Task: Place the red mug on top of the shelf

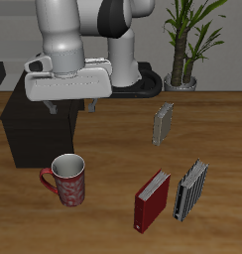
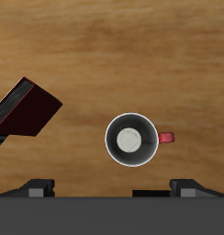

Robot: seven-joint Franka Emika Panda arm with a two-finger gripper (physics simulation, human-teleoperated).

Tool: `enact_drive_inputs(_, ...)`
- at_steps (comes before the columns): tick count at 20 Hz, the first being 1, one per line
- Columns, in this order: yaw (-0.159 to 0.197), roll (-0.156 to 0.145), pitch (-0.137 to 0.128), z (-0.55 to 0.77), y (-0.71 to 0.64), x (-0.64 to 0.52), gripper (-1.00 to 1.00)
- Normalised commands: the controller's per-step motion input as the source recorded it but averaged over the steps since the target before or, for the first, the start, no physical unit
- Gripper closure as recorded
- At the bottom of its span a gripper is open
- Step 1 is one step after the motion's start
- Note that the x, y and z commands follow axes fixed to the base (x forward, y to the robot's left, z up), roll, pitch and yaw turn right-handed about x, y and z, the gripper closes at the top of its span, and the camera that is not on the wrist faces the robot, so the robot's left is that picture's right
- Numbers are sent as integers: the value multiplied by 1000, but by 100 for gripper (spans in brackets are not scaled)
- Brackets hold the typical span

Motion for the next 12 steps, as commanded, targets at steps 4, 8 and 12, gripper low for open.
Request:
enact_drive_inputs(4,11,32,-41,-289,147,89,-100)
enact_drive_inputs(8,-13,22,-15,-253,133,104,-100)
enact_drive_inputs(12,-8,9,5,-402,111,146,-100)
